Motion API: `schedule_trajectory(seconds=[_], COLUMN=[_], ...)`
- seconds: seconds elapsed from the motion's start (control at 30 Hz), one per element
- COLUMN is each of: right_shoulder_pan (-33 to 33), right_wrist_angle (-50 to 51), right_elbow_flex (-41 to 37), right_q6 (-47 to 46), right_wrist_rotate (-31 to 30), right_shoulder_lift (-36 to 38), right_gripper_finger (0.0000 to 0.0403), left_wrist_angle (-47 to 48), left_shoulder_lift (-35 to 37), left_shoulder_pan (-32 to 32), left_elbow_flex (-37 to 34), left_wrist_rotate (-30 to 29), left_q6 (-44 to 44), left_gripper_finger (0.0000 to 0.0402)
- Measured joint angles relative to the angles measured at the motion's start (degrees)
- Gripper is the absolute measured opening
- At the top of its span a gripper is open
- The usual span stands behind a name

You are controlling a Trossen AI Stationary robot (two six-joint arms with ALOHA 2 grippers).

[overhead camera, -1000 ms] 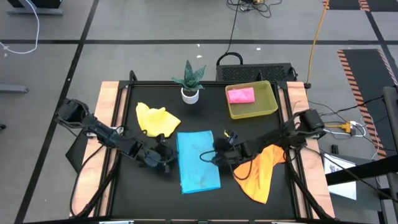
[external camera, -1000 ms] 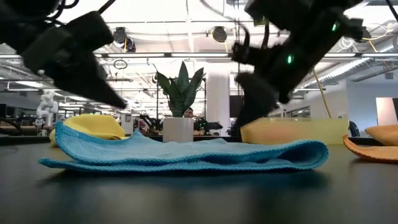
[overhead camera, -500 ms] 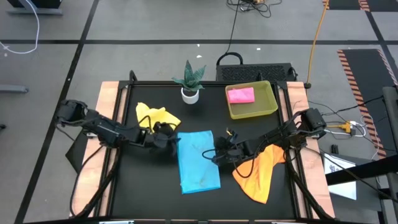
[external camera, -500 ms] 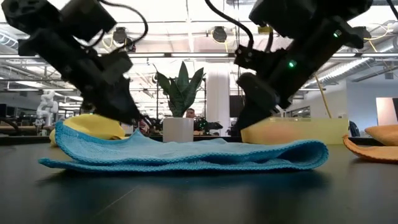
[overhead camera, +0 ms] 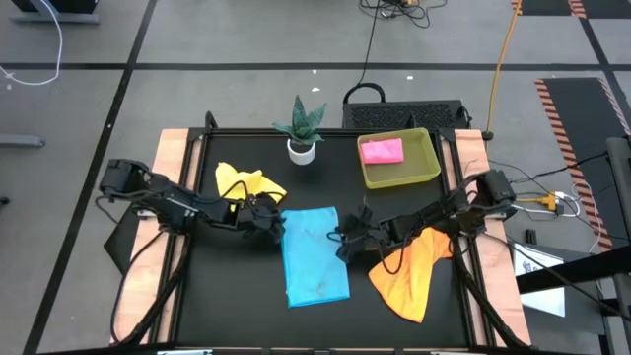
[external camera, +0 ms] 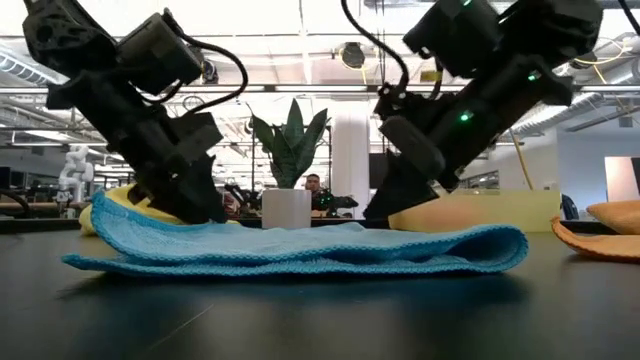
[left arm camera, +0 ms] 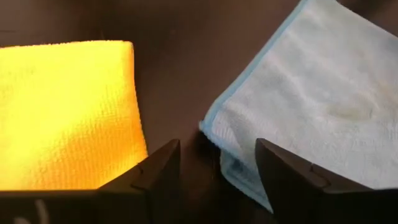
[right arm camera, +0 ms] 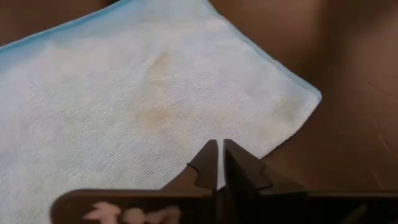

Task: Fold microfiber towels
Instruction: Fold the blue microfiber cloth

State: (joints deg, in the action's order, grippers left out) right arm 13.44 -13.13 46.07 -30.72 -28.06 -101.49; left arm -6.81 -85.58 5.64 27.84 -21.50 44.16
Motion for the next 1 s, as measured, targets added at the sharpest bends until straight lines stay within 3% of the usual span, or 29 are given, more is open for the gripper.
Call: schedule_trajectory(seconds=[0.43,0.57,0.7,0.8,1.0], right_shoulder_pan=[-13.2,-15.9,-16.8,-16.8,-16.7], right_wrist_angle=[-2.2,-2.8,-5.1,-7.4,-8.8], right_elbow_flex=[0.0,0.0,0.0,0.0,0.0], right_q6=[-2.0,-3.3,-3.2,-2.1,3.1], right_wrist_rotate=[9.2,13.3,17.7,19.3,17.7], right_shoulder_lift=[0.0,-0.3,-2.0,-3.5,-2.9], right_gripper_finger=[0.0172,0.0194,0.0186,0.0162,0.0068], left_wrist_angle=[-3.3,-4.5,-5.5,-5.5,-5.4], left_shoulder_lift=[-1.5,-1.5,-1.5,-1.5,-1.3], left_shoulder_pan=[0.1,0.9,1.3,1.3,1.3], left_elbow_flex=[0.1,0.1,0.1,0.1,0.1], left_wrist_rotate=[0.5,0.5,0.5,0.5,-0.8], left_q6=[-4.1,-6.2,-7.7,-7.9,-10.3], left_gripper_finger=[0.0094,0.005,0.0009,0.0012,0.0022])
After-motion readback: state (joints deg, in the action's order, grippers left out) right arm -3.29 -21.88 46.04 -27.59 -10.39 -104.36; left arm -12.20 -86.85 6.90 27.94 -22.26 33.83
